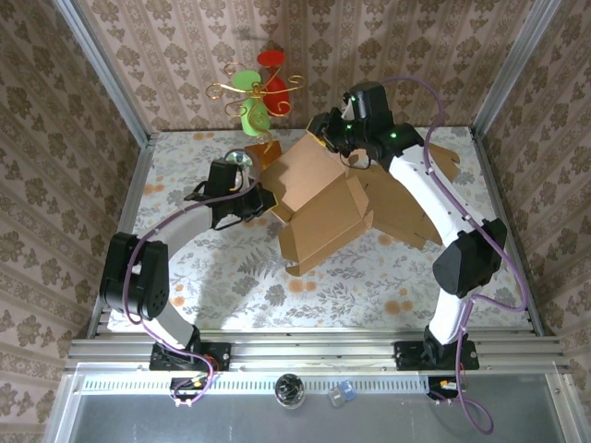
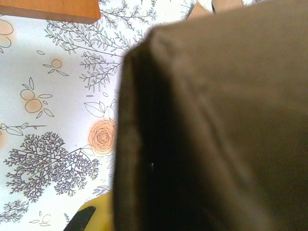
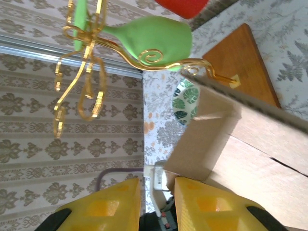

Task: Fold the paper box

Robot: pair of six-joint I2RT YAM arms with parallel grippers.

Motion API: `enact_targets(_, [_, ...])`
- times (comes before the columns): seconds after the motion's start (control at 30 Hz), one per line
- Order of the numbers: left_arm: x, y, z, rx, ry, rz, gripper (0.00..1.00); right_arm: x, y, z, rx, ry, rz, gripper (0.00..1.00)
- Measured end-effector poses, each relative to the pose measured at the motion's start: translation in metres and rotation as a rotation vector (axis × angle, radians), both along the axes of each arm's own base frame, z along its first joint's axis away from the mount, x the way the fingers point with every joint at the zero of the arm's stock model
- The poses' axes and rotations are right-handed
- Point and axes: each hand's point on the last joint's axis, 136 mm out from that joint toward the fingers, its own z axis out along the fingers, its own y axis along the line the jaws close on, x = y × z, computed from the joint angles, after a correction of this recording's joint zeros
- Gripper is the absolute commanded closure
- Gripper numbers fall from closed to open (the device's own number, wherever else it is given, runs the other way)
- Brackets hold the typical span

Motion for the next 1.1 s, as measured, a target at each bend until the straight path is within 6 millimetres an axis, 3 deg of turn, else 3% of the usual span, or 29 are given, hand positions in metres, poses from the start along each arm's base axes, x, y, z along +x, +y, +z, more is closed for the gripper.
enact_targets(0.13, [-0.001,0.0,0.001,0.0,0.0,-0.001,1.0,-0.003,-0.002,-0.01,-0.026,0.017,0.01,0.69])
enact_targets(0.3, [-0.003,0.001,-0.002,0.013,0.001,-0.015,1.0,-0.008,-0.018,0.016,-0.046,-0.069,0.025,0.66])
enact_targets(0.47, [-0.008,-0.002,0.0,0.01,-0.009,-0.058,1.0,-0.001,-0.075,0.061,-0.056,-0.201,-0.023,0.59])
enact_targets(0.6, [-0.013,-0.007,0.006,-0.02,-0.019,-0.108,1.0,0.003,-0.111,0.072,-0.055,-0.246,-0.013,0.62])
enact_targets(0.7, [-0.016,-0.012,0.013,-0.05,-0.031,-0.148,1.0,0.005,-0.115,0.061,-0.062,-0.249,0.057,0.64])
enact_targets(0.97, [-0.017,-0.011,0.025,-0.098,-0.05,-0.191,1.0,-0.012,-0.085,0.003,0.019,-0.182,0.265,0.62])
enact_targets(1.1, [-0.017,-0.011,0.025,-0.101,-0.052,-0.195,1.0,-0.019,-0.078,-0.012,0.065,-0.168,0.302,0.62])
